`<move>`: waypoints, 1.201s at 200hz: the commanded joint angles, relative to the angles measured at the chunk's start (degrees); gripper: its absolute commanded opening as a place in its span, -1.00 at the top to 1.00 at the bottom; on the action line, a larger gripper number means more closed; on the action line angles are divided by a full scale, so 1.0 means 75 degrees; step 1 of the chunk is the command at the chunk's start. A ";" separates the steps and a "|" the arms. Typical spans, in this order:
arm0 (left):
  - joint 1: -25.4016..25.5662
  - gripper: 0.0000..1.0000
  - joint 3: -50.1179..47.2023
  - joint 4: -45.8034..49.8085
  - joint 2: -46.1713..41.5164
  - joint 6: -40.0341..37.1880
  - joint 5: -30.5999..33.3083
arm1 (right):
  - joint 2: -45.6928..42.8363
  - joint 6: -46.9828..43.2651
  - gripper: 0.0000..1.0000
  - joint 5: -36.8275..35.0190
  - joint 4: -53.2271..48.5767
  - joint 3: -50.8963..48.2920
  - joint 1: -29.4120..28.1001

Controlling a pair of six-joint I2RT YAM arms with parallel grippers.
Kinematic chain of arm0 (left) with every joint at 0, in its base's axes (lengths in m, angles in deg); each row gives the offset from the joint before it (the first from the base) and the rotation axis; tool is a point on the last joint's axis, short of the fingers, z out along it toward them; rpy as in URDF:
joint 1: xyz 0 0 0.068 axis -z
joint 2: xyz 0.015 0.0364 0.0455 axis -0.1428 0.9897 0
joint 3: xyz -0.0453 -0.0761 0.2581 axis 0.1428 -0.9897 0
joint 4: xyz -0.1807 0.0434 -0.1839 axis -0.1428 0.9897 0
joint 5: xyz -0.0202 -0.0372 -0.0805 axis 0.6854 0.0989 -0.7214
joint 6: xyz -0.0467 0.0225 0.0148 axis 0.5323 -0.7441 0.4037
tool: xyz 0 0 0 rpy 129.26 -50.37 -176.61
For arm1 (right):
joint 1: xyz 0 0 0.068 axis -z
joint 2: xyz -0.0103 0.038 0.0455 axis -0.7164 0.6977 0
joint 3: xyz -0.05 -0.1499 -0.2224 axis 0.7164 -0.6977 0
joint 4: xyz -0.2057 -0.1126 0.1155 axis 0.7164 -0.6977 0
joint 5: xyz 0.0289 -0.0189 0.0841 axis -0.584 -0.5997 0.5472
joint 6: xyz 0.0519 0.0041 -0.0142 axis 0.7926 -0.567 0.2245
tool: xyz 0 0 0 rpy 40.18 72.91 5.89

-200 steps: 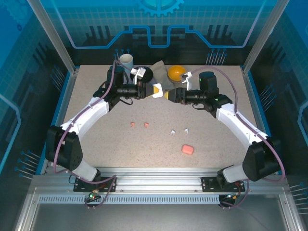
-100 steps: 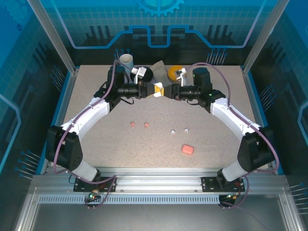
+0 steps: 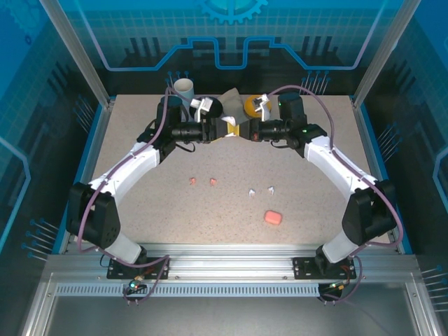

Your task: Insert the wireless bluetooth earbuds into the charging case

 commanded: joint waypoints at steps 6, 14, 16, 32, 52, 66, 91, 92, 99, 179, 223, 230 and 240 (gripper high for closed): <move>-0.0301 -0.69 0.0253 0.0931 -0.0317 -0.0651 -0.0066 | 0.0161 -0.1423 1.00 -0.0330 -0.1462 0.0792 -0.0024; -0.0431 -0.79 0.0437 0.1404 -0.0343 -0.0943 -0.0240 | 0.0233 -0.1925 1.00 -0.0402 -0.1845 0.0965 -0.0001; -0.0467 -0.81 0.0490 0.1536 -0.0349 -0.1008 -0.0298 | 0.0245 -0.2058 1.00 -0.0403 -0.1944 0.1025 0.0009; -0.0694 -0.87 0.1162 0.2988 -0.0206 -0.1987 -0.0636 | 0.0437 -0.3198 1.00 -0.0448 -0.2900 0.1504 0.0025; -0.0843 -0.89 0.2072 0.4799 0.0158 -0.3266 -0.1141 | 0.0657 -0.4441 1.00 -0.0491 -0.3871 0.1960 0.0014; -0.0905 -0.89 0.2589 0.5890 0.0489 -0.4043 -0.1364 | 0.0736 -0.4871 1.00 -0.0544 -0.4173 0.2085 0.0013; -0.0929 -0.81 0.3213 0.7102 0.1137 -0.4938 -0.1611 | 0.1005 -0.5334 1.00 -0.0663 -0.4638 0.2406 -0.0053; -0.0929 -0.81 0.3222 0.7130 0.1154 -0.4965 -0.1632 | 0.1028 -0.5341 1.00 -0.0664 -0.4653 0.2421 -0.0055; -0.0929 -0.78 0.3314 0.7319 0.1301 -0.5138 -0.1733 | 0.1140 -0.5451 1.00 -0.0665 -0.4769 0.2513 -0.0083; -0.0917 -0.49 0.3932 0.8281 0.2485 -0.6175 -0.2169 | 0.2004 -0.6181 1.00 -0.0460 -0.5638 0.3262 -0.0371; -0.0766 -0.26 0.4340 0.9499 0.3159 -0.7084 -0.2461 | 0.2233 -0.6511 1.00 -0.0569 -0.5989 0.3420 -0.0502; -0.0726 -0.25 0.4328 0.9582 0.3197 -0.7173 -0.2457 | 0.2257 -0.6571 1.00 -0.0587 -0.6036 0.3440 -0.0519; -0.0686 -0.21 0.4309 0.9697 0.3245 -0.7280 -0.2433 | 0.2302 -0.6638 1.00 -0.0649 -0.6091 0.3486 -0.0569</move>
